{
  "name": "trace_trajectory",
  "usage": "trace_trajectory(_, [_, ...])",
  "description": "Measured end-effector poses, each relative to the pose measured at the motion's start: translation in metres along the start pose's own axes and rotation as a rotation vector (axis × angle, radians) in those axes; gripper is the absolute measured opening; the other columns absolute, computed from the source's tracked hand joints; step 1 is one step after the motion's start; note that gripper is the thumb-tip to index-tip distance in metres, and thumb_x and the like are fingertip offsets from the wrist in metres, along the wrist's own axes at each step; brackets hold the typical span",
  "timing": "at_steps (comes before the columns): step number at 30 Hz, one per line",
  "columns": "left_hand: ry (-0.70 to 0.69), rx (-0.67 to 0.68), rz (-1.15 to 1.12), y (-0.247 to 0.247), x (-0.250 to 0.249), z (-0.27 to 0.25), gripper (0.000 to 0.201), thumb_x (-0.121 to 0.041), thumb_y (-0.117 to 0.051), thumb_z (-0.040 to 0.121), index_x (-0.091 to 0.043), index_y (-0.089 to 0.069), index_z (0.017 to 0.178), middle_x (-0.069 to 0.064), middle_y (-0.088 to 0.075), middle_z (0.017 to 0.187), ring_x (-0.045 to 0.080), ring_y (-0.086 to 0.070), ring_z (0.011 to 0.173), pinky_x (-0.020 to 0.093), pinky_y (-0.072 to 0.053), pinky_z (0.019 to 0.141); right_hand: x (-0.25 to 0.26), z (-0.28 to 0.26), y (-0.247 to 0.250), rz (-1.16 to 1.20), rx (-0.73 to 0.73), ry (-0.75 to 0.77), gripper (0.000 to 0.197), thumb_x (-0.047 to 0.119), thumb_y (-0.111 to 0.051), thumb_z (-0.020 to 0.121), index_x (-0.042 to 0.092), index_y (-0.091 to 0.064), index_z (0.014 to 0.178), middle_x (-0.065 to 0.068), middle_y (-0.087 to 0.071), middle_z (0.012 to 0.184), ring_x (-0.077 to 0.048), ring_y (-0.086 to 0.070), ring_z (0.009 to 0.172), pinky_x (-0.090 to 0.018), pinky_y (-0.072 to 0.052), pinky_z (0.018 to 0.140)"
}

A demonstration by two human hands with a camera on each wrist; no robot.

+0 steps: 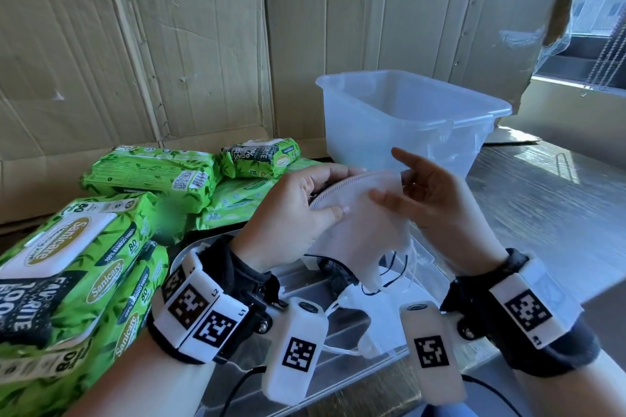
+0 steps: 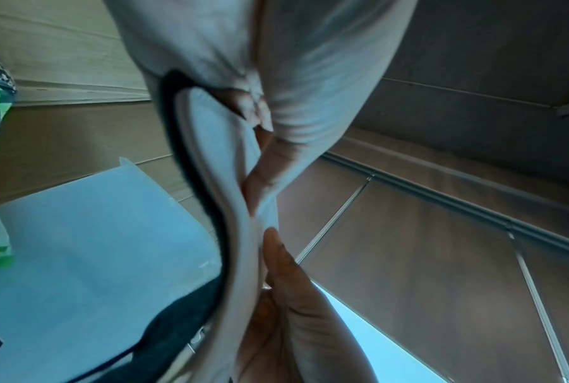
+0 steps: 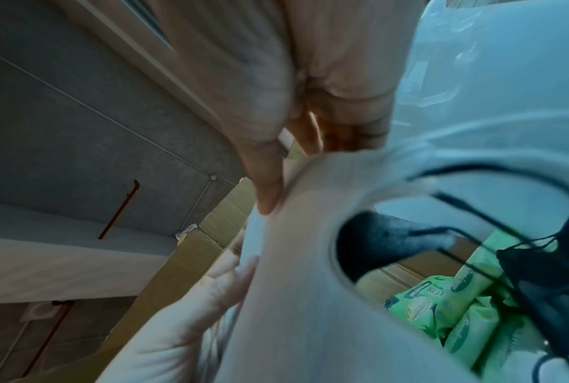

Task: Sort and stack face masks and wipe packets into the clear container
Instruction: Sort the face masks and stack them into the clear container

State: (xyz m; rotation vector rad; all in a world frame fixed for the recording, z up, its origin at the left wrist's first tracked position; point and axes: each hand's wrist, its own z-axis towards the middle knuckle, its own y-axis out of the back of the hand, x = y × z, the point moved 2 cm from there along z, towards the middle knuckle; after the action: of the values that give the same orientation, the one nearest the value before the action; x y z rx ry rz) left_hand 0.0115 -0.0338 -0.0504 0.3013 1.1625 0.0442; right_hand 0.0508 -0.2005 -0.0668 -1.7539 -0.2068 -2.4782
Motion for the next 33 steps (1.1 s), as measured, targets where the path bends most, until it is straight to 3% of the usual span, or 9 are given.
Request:
trace_trajectory(4, [-0.007, -0.051, 0.040, 0.001, 0.005, 0.000, 0.055, 0.009, -0.059, 0.085, -0.036, -0.049, 0.115, 0.010, -0.070, 0.099, 0.018, -0.065, 0.087, 0.038, -0.052, 0.084, 0.000, -0.005, -0.007, -0.016, 0.217, -0.050, 0.034, 0.027, -0.075, 0.066, 0.011, -0.070, 0.096, -0.008, -0.073, 0.095, -0.023, -0.068, 0.088, -0.040, -0.055, 0.082])
trace_trajectory(8, [-0.044, -0.325, 0.319, 0.015, 0.011, 0.003, 0.046, -0.020, -0.064, 0.086, -0.042, -0.042, 0.119, -0.006, -0.058, 0.095, -0.001, -0.053, 0.081, 0.011, -0.043, 0.073, -0.001, 0.002, 0.001, -0.214, -0.145, 0.118, 0.017, 0.020, -0.075, 0.075, 0.005, -0.067, 0.080, -0.017, -0.069, 0.078, -0.033, -0.063, 0.069, -0.047, -0.053, 0.069])
trace_trajectory(11, [0.012, -0.222, 0.132, 0.013, 0.006, 0.001, 0.027, -0.049, -0.049, 0.089, -0.044, -0.048, 0.116, 0.016, -0.063, 0.078, 0.008, -0.057, 0.067, 0.021, -0.046, 0.067, -0.001, 0.004, -0.001, -0.468, -0.260, 0.234, 0.028, 0.028, -0.069, 0.076, 0.012, -0.050, 0.063, -0.003, -0.049, 0.052, -0.020, -0.043, 0.050, -0.032, -0.036, 0.050])
trace_trajectory(14, [0.131, -0.072, -0.173, -0.002, 0.004, 0.001, 0.050, -0.061, -0.031, 0.074, -0.038, -0.054, 0.112, 0.018, -0.069, 0.085, 0.019, -0.066, 0.074, 0.026, -0.056, 0.069, 0.004, -0.001, -0.021, -0.580, -0.135, 0.345, 0.020, 0.030, -0.063, 0.073, 0.015, -0.053, 0.066, 0.007, -0.046, 0.051, -0.013, -0.041, 0.049, -0.019, -0.033, 0.049])
trace_trajectory(18, [0.250, -0.180, -0.229, 0.007, 0.018, 0.006, 0.069, -0.077, -0.029, 0.077, -0.023, -0.067, 0.095, 0.010, -0.071, 0.088, 0.022, -0.067, 0.082, 0.036, -0.053, 0.077, 0.007, -0.004, -0.036, -0.688, 0.247, 0.466, 0.023, 0.028, -0.065, 0.075, 0.012, -0.071, 0.090, -0.004, -0.068, 0.091, -0.010, -0.058, 0.083, -0.015, -0.040, 0.078])
trace_trajectory(21, [0.262, -0.250, -0.035, 0.016, 0.024, 0.006, 0.034, -0.038, -0.050, 0.094, -0.019, -0.073, 0.078, 0.005, -0.071, 0.088, 0.020, -0.064, 0.088, 0.039, -0.047, 0.090, 0.010, 0.003, -0.029, -0.757, 0.560, 0.467, 0.033, 0.025, -0.069, 0.079, 0.014, -0.068, 0.110, 0.004, -0.061, 0.118, 0.000, -0.049, 0.108, -0.003, -0.030, 0.090])
trace_trajectory(24, [0.220, -0.275, 0.168, 0.021, 0.026, 0.006, 0.020, 0.001, -0.059, 0.086, -0.014, -0.072, 0.087, -0.003, -0.069, 0.082, 0.000, -0.059, 0.070, 0.015, -0.045, 0.074, 0.015, 0.018, -0.014, -0.726, 0.578, 0.357, 0.021, 0.016, -0.069, 0.082, 0.017, -0.070, 0.103, 0.012, -0.062, 0.115, 0.002, -0.055, 0.098, 0.001, -0.033, 0.081])
trace_trajectory(27, [0.177, -0.327, 0.358, 0.028, 0.022, 0.004, 0.022, 0.003, -0.063, 0.082, -0.014, -0.072, 0.094, -0.010, -0.058, 0.065, -0.003, -0.057, 0.052, 0.001, -0.030, 0.047, 0.003, 0.022, -0.007, -0.915, 0.753, 0.156, 0.030, 0.017, -0.076, 0.074, 0.024, -0.067, 0.102, 0.008, -0.062, 0.104, -0.009, -0.056, 0.094, -0.005, -0.038, 0.071])
trace_trajectory(33, [0.154, -0.358, 0.416, 0.036, 0.016, 0.005, 0.035, 0.007, -0.063, 0.079, -0.023, -0.071, 0.096, -0.008, -0.065, 0.087, 0.016, -0.066, 0.076, 0.024, -0.051, 0.066, -0.031, -0.001, -0.025, -1.284, 1.220, -0.036, 0.073, 0.021, -0.073, 0.076, 0.040, -0.036, 0.137, -0.003, -0.037, 0.123, -0.011, -0.029, 0.104, -0.025, -0.028, 0.092])
